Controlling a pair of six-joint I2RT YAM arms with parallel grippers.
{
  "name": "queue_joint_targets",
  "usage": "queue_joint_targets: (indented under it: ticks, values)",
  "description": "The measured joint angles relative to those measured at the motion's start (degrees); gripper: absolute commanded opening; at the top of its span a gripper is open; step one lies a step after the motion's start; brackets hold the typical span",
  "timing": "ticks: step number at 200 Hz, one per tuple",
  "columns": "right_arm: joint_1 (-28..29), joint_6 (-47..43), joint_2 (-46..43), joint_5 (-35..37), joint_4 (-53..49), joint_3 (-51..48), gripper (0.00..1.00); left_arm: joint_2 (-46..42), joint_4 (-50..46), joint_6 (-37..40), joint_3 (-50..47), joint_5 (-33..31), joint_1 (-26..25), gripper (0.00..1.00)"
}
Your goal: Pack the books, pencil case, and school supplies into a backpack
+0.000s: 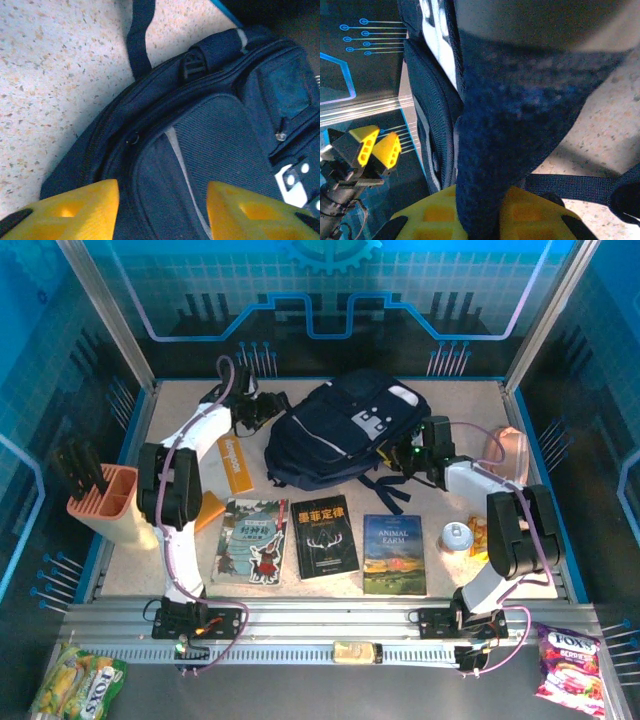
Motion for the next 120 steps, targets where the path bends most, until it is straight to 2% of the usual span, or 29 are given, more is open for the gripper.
queue_joint_targets:
  ticks: [38,67,92,120]
  values:
    - [1.8,1.2,0.7,1.7,-1.1,1.7,0.14,-12.9,-1.1,8.8,-9.4,-1.0,-3.1,0.69]
    - [2.2,1.1,2.0,2.1,-2.3,4.0,0.14,-20.5,-1.7,22.6,-11.9,-2.1,-12.8,0.73]
    - [2.5,0.7,2.7,2.3,-3.1,5.4,0.14,-20.8,-2.3,32.7,-11.9,-2.3,-19.5,0.71]
    - [2.6,0.4,2.7,2.2,-3.3,5.7,0.14,-16.0,-6.5,41.7,-8.1,-2.6,-21.2,0.66]
